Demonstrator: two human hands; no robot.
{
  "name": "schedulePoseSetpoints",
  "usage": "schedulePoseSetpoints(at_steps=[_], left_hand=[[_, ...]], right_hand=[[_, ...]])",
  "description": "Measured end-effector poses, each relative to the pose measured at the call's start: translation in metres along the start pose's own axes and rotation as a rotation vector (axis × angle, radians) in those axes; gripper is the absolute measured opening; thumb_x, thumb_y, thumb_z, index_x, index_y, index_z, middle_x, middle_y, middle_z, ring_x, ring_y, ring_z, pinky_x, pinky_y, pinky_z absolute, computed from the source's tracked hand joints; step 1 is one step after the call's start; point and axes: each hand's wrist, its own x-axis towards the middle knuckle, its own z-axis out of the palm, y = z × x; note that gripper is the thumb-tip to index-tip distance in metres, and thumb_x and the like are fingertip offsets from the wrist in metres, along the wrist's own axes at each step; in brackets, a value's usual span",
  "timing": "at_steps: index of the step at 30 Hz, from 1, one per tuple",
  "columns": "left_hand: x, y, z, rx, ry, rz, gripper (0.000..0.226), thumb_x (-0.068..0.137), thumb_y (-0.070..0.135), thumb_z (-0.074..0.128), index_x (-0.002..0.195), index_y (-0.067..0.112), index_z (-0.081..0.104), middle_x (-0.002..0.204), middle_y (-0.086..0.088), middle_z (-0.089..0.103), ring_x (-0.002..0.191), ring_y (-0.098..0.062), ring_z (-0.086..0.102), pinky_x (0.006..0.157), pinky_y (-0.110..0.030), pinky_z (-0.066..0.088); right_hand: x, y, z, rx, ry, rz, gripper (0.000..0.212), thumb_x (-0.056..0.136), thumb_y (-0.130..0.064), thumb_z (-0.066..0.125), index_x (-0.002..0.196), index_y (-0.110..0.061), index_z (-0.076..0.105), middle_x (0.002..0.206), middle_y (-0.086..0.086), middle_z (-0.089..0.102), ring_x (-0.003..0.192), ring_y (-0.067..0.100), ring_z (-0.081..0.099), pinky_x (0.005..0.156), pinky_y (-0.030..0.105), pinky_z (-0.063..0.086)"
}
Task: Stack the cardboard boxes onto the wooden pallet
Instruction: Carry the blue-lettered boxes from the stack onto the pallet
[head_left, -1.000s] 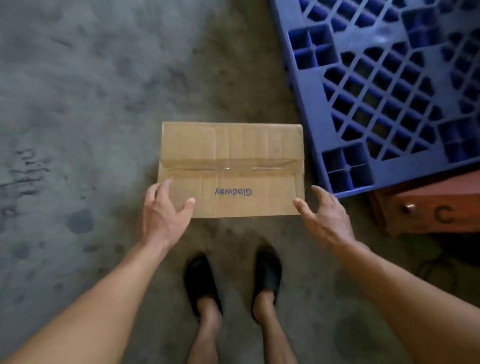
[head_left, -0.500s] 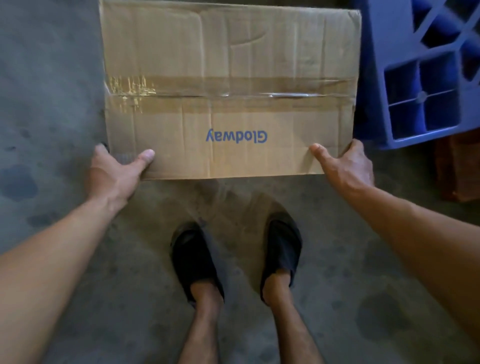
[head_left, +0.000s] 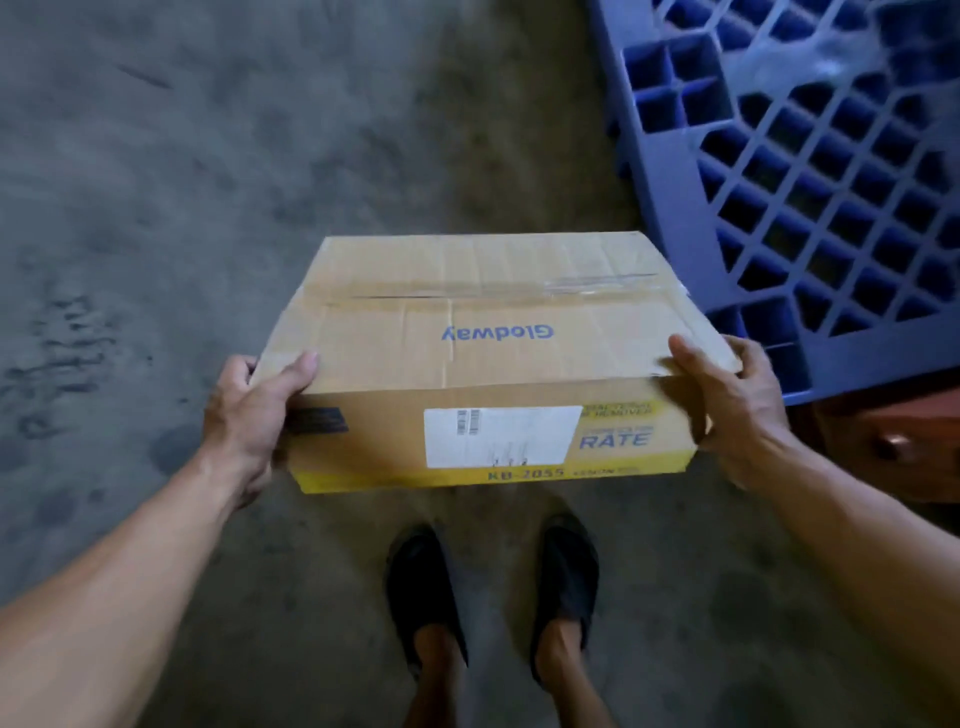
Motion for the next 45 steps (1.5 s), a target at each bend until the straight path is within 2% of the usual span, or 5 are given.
schedulePoseSetpoints(at_steps=[5,20,25,32,45], left_hand=[[-0.093,0.061,-0.053,-0.14,-0.015,0.016,0.061,0.066,0.045,0.083,0.118,0.029,0.055,0.127,-0.01,0.067,0.104,-0.024,0.063,0.092,-0.06,0.044],[-0.419,0.11,-0.179,-0.567,0.397,0.255,0.08,0.08,0.025,0.08,0.148,0.04,0.04,0.124,0.001,0.069,0.092,-0.022,0.072,0.082,-0.057,0.055],[-0.52,0.07,-0.197,-0.632,0.518,0.359,0.078,0.081,0.027,0.08,0.146,0.046,0.041,0.118,-0.001,0.071,0.062,-0.012,0.067,0.04,-0.028,0.047],[-0.698,-0.044,-0.201,-0.737,0.67,0.386,0.08,0.061,0.048,0.088,0.13,0.063,0.049,0.144,-0.001,0.055,0.128,-0.036,0.054,0.107,-0.07,0.033],[-0.873,-0.179,-0.201,-0.885,1.116,0.294,0.074,0.078,0.032,0.083,0.139,0.052,0.047,0.135,0.006,0.056,0.114,-0.031,0.062,0.076,-0.059,0.058]], right_hand=[[-0.067,-0.086,-0.031,-0.012,-0.099,-0.043,0.064,0.08,-0.046,0.079,0.133,-0.034,0.046,0.106,-0.007,0.061,0.084,0.019,0.07,0.079,0.069,0.054],[-0.264,-0.267,-0.118,-0.002,-0.57,-0.45,0.082,0.072,-0.051,0.084,0.144,-0.046,0.045,0.086,0.001,0.064,0.07,0.021,0.058,0.054,0.033,0.05],[-0.337,-0.259,-0.165,0.033,-0.722,-0.614,0.083,0.074,-0.05,0.082,0.146,-0.043,0.042,0.119,-0.011,0.057,0.107,0.019,0.062,0.082,0.047,0.06],[-0.437,-0.187,-0.234,-0.015,-0.971,-0.735,0.09,0.072,-0.05,0.078,0.151,-0.035,0.037,0.141,0.001,0.05,0.121,0.03,0.057,0.098,0.059,0.051],[-0.565,-0.12,-0.207,-0.18,-1.174,-0.948,0.064,0.079,-0.047,0.079,0.138,-0.036,0.056,0.105,-0.002,0.072,0.093,0.02,0.067,0.078,0.036,0.054]])
